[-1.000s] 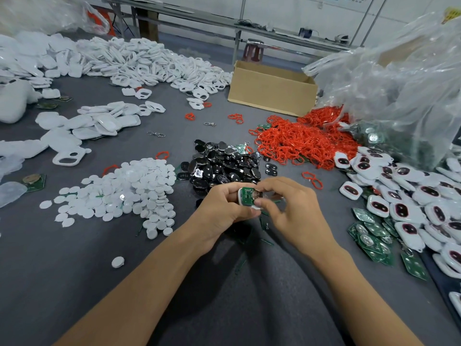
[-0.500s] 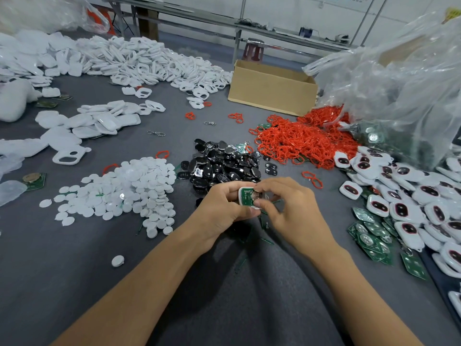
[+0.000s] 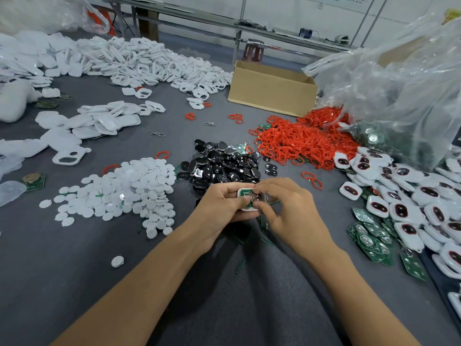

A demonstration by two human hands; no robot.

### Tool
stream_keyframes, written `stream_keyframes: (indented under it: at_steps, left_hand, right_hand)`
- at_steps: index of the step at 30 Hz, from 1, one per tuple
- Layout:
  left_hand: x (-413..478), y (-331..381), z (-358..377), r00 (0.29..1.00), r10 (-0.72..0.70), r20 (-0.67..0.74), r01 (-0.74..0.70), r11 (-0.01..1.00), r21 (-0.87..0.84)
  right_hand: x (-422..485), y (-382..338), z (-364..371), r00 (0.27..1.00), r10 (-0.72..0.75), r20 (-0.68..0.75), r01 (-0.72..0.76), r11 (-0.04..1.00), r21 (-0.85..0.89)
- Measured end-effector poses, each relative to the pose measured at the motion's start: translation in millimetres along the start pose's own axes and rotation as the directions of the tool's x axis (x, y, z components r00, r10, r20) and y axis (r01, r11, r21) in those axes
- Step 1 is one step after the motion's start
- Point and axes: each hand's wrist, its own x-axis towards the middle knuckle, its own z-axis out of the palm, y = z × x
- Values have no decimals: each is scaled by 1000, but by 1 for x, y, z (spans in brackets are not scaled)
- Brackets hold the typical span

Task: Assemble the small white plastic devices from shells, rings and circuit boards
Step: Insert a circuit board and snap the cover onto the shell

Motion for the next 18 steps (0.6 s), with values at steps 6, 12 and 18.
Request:
stream_keyframes:
  at_steps: [6,12,18]
  left_hand:
    - [-1,0,2,1000,17,-22,-17,1000,18]
    - [-1,-2,2,999,34,-29,-33,999,33]
    - [-1,-1,3,999,22,-47,-22,1000,-2]
  right_hand:
    - [-1,-2,-1,1000,-5,0,5,1000,-11]
    - [-1,-1,-2,1000,17,-13,-17,999,41]
    - [8,-6,-6,994,103,24,-105,983,152]
